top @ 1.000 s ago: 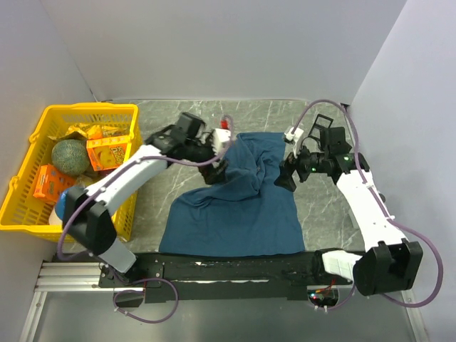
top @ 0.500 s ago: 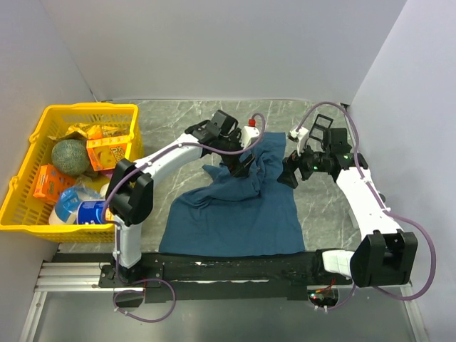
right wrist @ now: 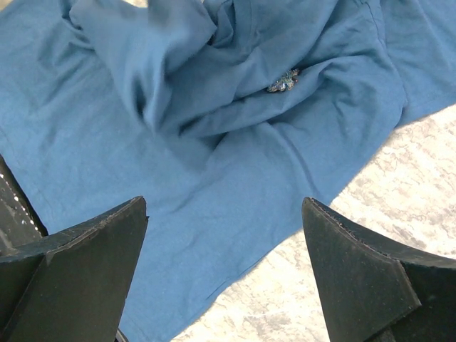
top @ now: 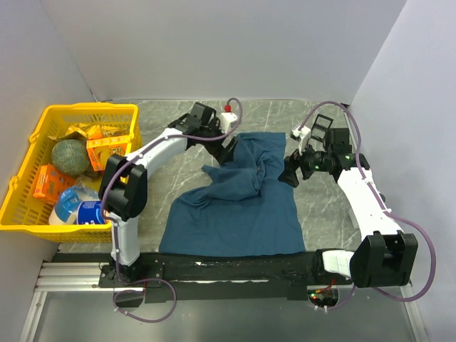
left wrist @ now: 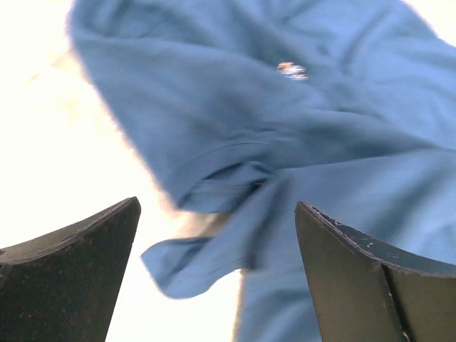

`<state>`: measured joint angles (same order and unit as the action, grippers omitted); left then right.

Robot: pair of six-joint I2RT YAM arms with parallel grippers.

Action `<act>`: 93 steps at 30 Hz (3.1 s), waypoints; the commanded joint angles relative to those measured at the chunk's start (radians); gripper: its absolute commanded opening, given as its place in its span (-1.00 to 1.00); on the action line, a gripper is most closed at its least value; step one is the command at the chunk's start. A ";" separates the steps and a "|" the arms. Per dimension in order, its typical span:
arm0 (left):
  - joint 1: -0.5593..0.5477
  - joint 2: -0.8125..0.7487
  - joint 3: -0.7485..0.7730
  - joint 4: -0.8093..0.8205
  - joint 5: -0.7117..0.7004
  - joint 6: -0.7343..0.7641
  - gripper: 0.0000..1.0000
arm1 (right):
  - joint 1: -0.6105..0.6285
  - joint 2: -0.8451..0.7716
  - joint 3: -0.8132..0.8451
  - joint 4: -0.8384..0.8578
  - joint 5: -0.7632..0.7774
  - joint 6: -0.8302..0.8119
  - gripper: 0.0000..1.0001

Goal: Remove the brooch from the garment
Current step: Adjust the clothes at the center of the board.

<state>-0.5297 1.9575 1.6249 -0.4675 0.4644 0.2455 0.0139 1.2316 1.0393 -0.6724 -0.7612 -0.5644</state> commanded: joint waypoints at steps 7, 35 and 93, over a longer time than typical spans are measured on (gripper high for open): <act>0.043 0.036 -0.010 0.001 0.091 0.017 0.93 | -0.009 -0.007 -0.001 0.036 -0.009 0.011 0.89; 0.060 0.028 -0.002 -0.057 -0.137 0.017 -0.98 | 0.074 0.264 0.152 0.226 0.091 0.239 0.57; -0.007 -0.111 -0.191 0.018 -0.208 -0.087 0.92 | 0.291 0.993 0.829 0.051 0.691 0.336 0.05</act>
<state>-0.5327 1.8374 1.4361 -0.4374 0.2241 0.1452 0.2951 2.2120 1.8057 -0.5705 -0.0753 -0.2108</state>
